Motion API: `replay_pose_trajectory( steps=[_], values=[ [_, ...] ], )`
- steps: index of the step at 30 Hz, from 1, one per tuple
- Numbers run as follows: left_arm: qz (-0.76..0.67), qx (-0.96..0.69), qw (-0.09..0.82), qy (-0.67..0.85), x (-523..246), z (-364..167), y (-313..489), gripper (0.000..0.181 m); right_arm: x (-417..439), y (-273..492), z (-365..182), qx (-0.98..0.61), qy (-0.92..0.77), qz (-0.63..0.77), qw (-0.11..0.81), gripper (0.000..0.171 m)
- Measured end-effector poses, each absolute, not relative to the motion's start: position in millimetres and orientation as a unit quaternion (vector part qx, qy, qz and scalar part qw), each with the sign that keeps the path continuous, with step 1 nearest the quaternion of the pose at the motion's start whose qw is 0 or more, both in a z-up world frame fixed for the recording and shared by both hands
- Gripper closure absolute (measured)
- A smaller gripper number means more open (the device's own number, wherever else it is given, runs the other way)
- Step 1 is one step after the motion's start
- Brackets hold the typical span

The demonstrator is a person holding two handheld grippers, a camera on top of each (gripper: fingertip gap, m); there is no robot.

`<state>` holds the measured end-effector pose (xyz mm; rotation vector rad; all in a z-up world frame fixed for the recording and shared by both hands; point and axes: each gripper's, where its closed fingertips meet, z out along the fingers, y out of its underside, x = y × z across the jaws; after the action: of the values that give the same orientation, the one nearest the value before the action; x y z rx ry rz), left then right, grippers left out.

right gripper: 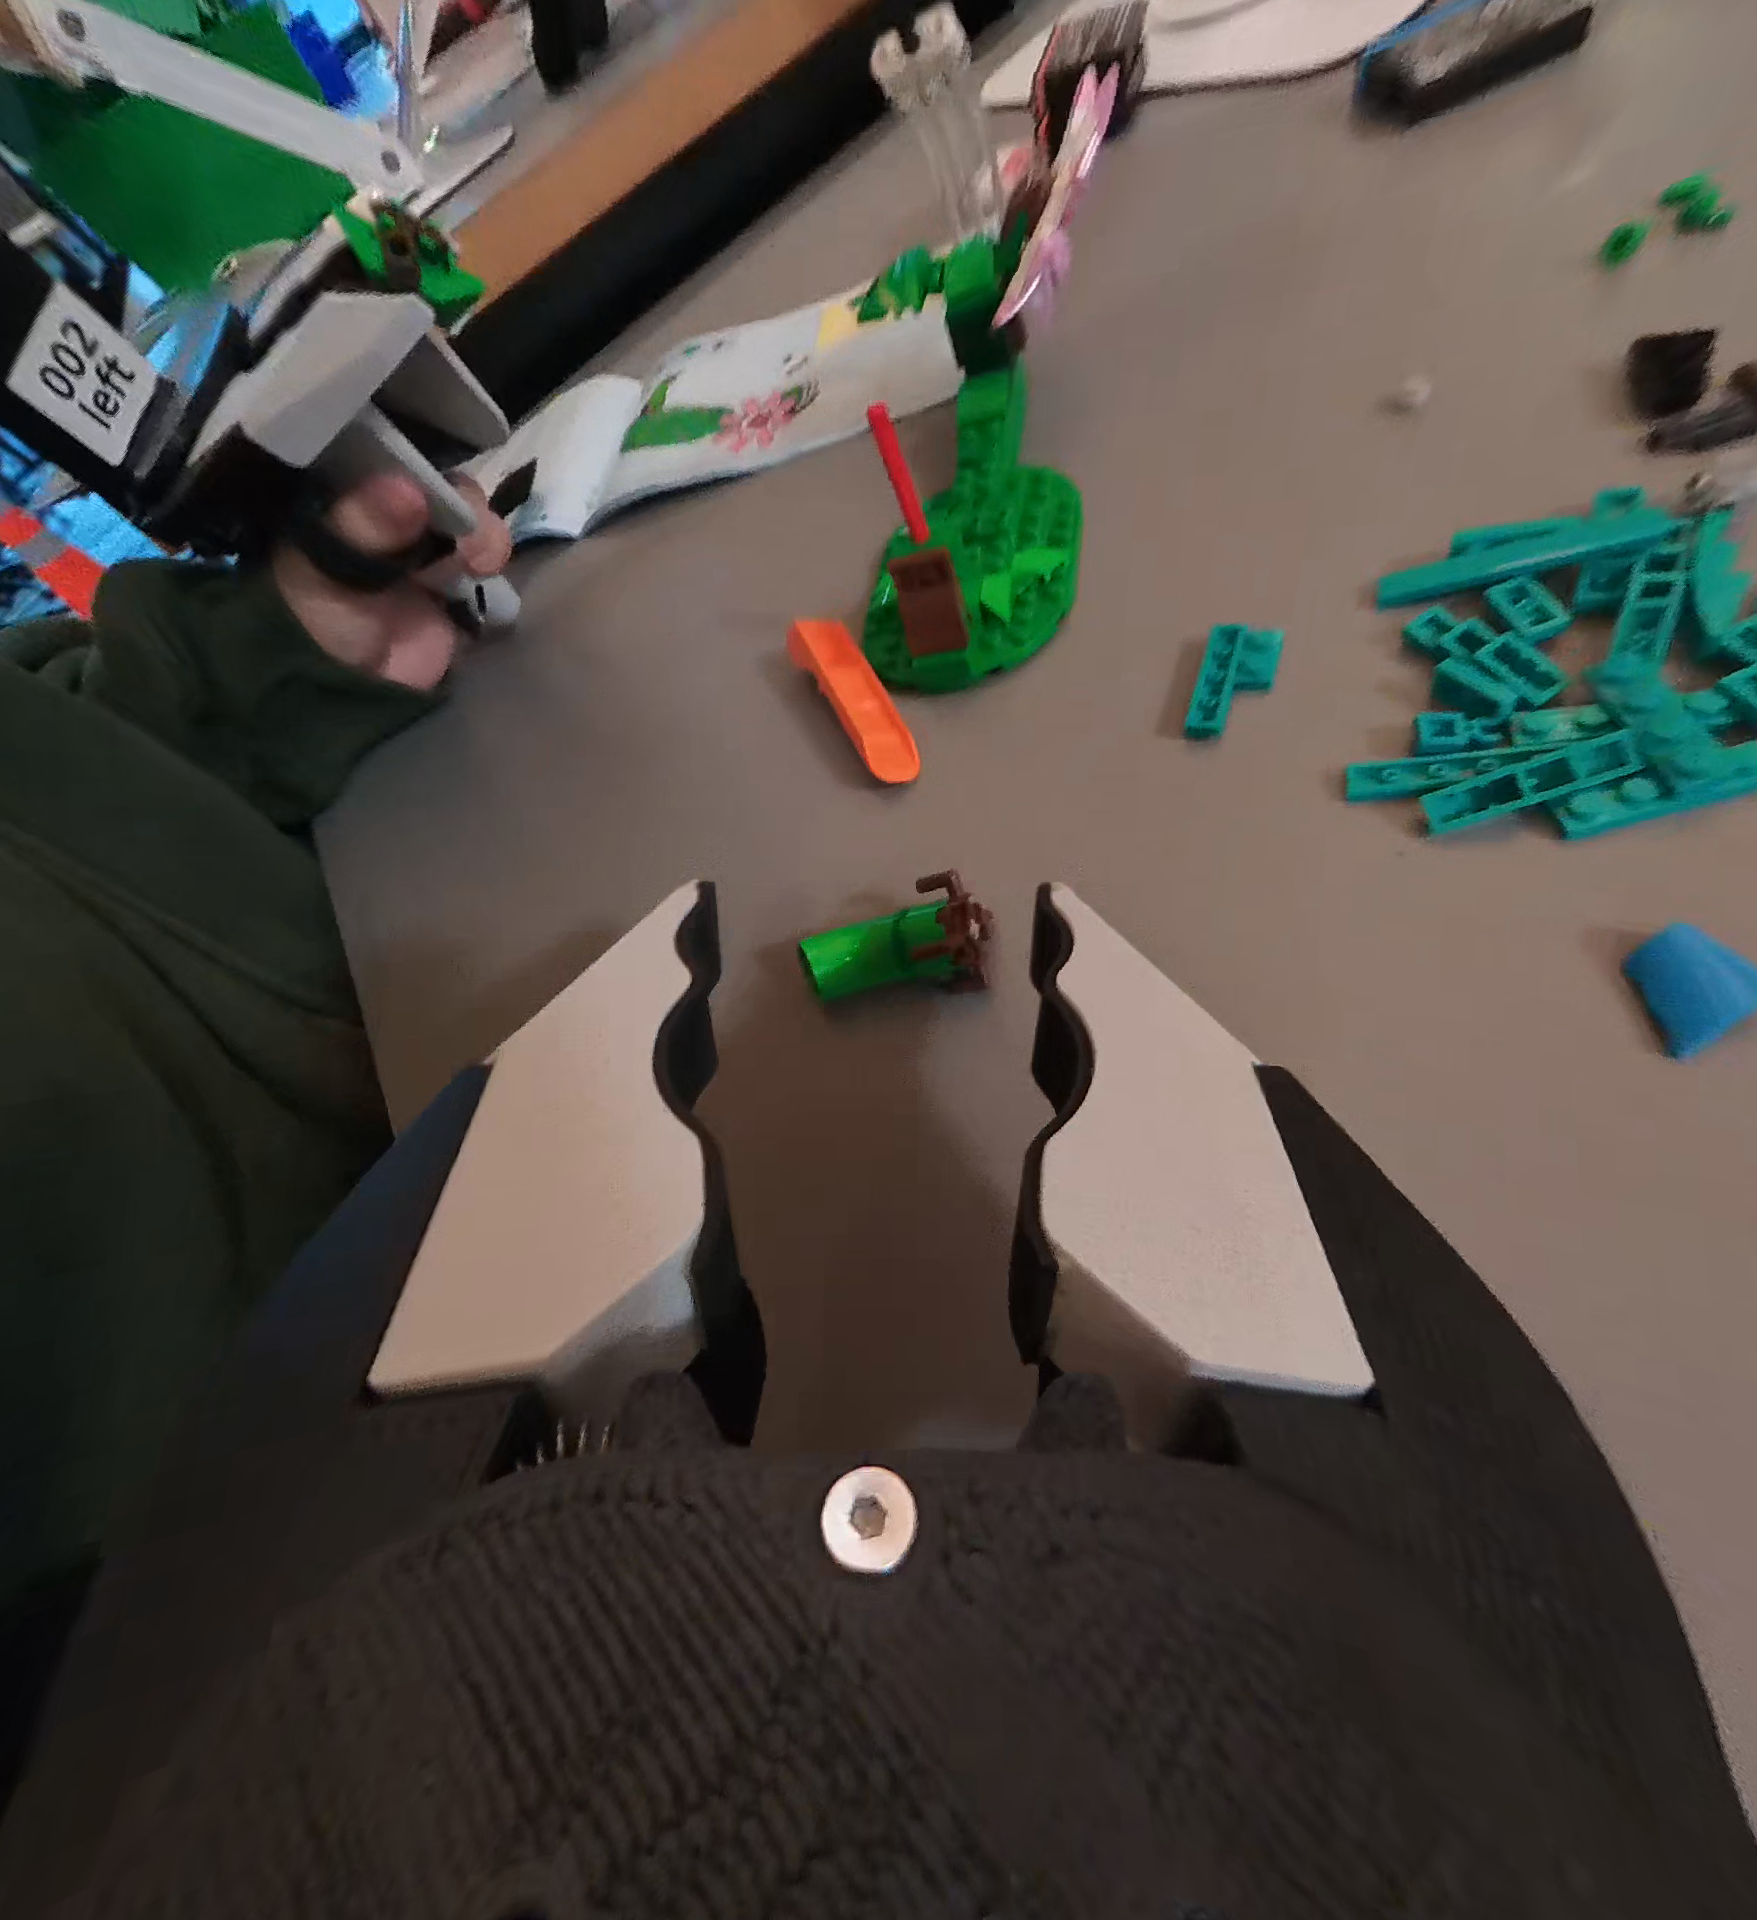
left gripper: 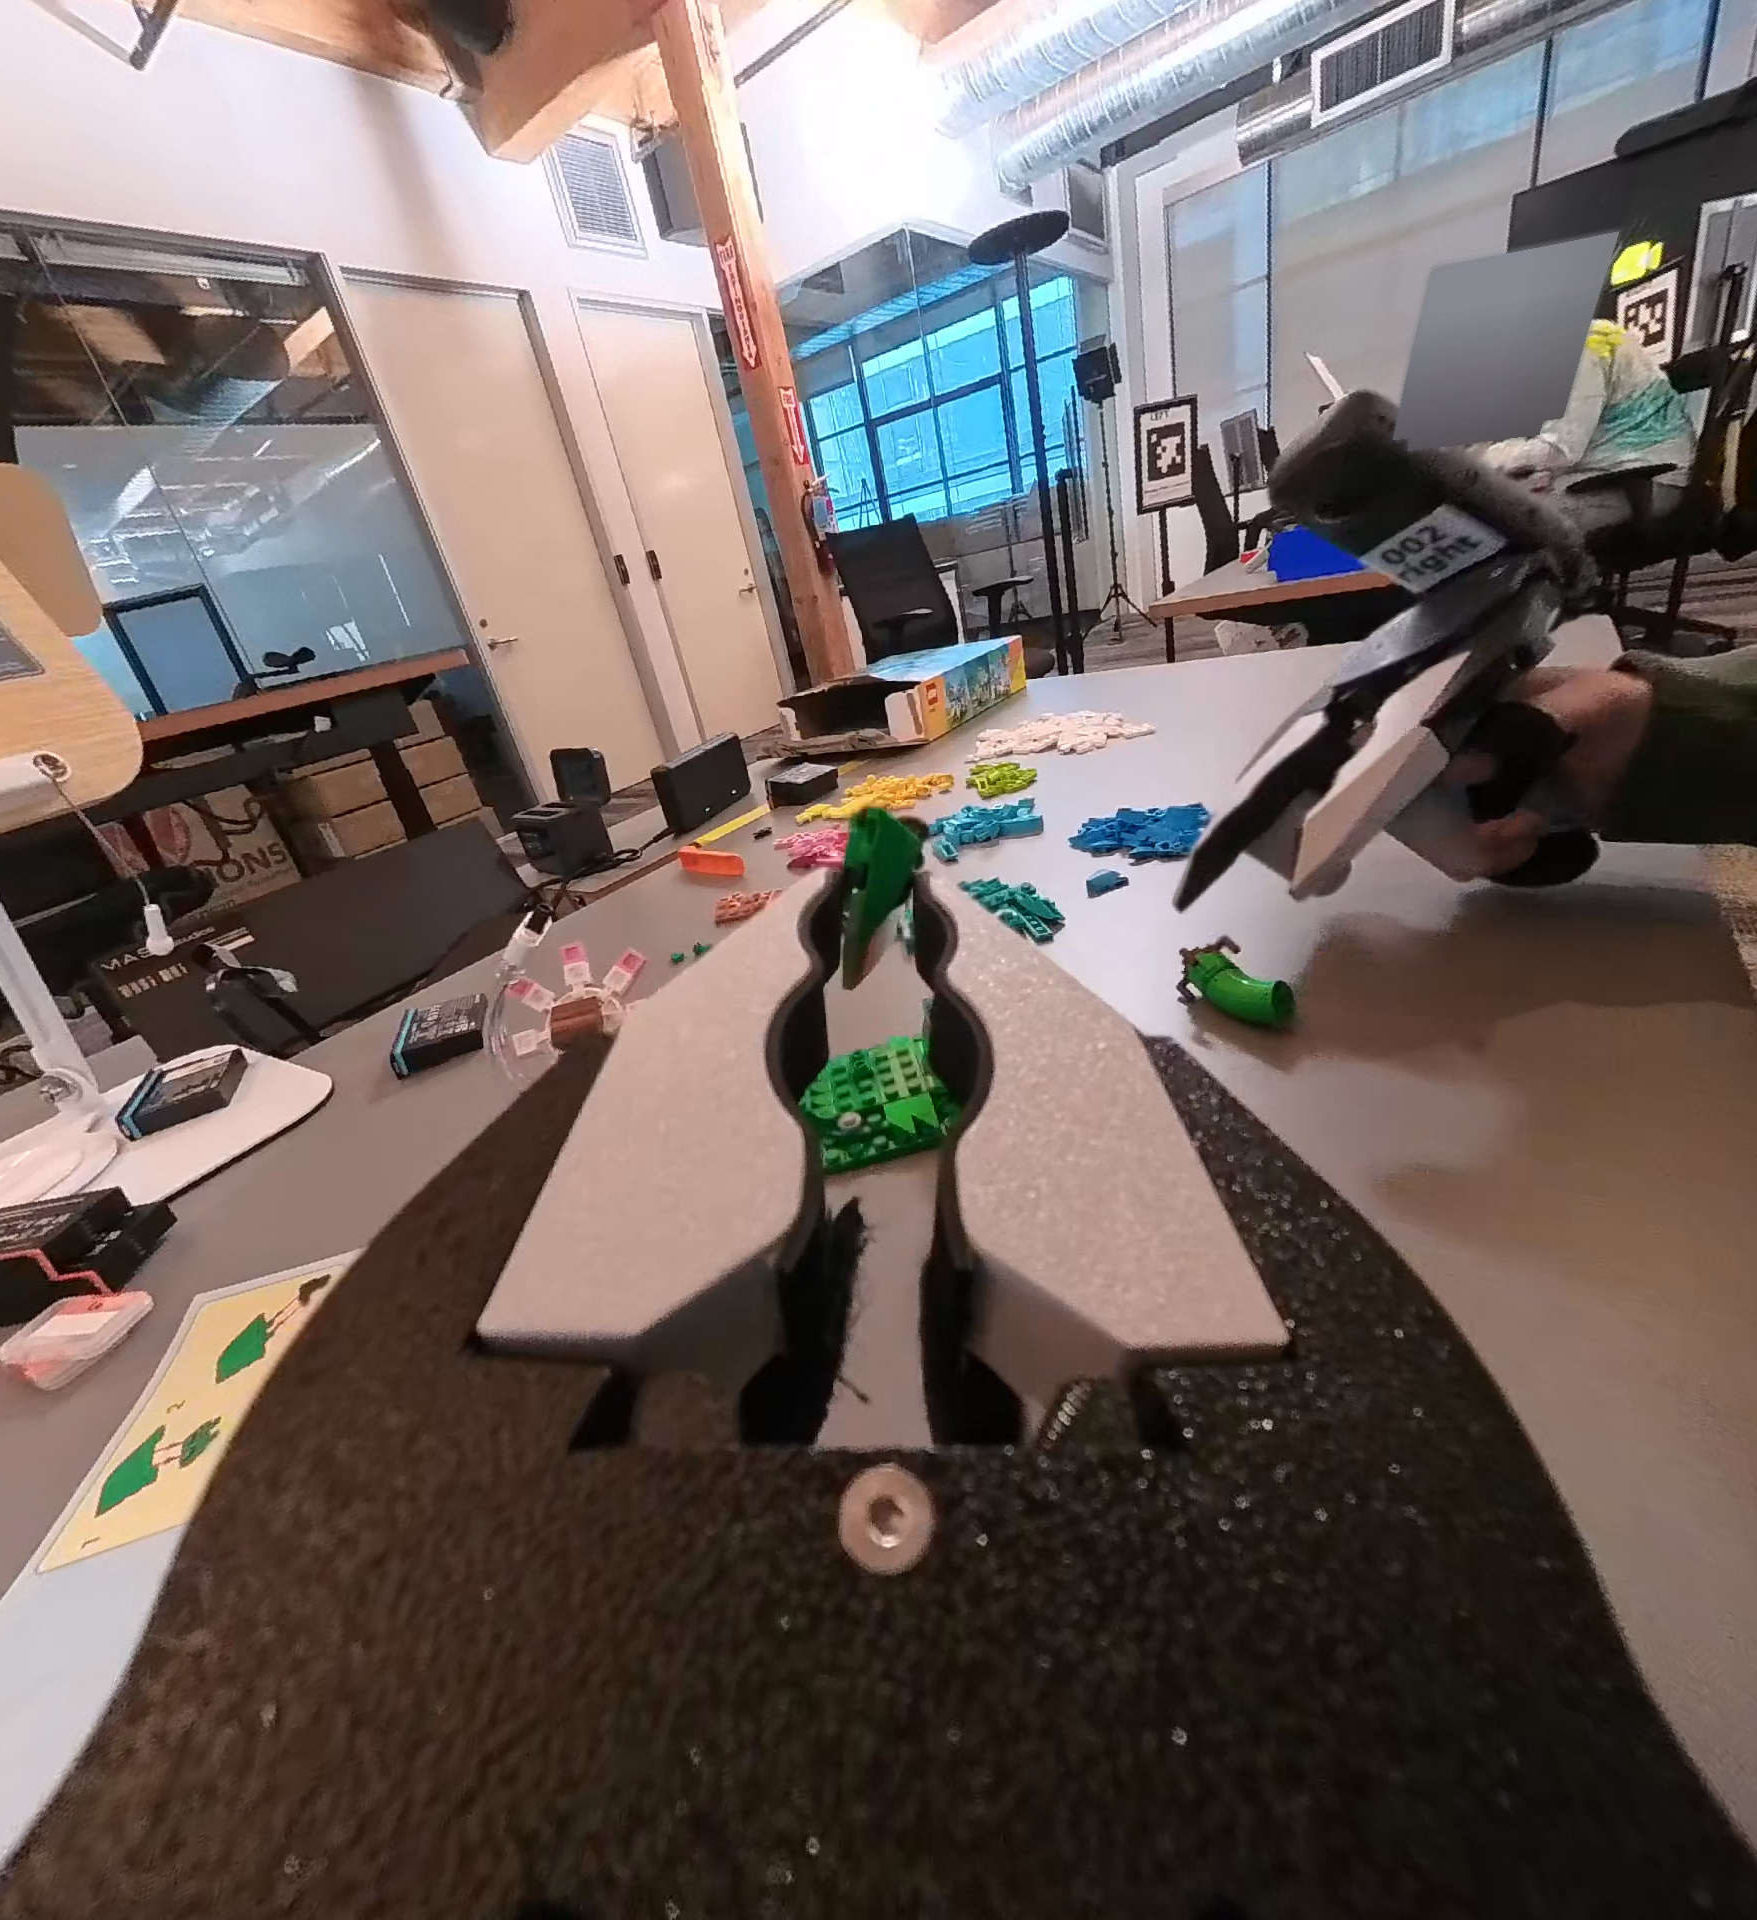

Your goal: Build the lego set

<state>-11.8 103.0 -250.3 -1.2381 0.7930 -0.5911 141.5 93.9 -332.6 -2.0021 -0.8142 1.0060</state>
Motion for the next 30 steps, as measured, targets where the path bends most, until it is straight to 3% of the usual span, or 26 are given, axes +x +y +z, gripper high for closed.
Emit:
replay_pose_trajectory(
  steps=[14, 30],
  values=[
    [-0.272, -0.567, 0.688, 0.361, -8, -257, 106, 0.171, 127, 85, -359, -0.791, -0.406, 0.310, 0.336, 0.104],
    [-0.278, -0.568, 0.684, 0.363, -7, -257, 104, 0.171, 130, 86, -361, -0.803, -0.390, 0.288, 0.346, 0.113]
  ],
)
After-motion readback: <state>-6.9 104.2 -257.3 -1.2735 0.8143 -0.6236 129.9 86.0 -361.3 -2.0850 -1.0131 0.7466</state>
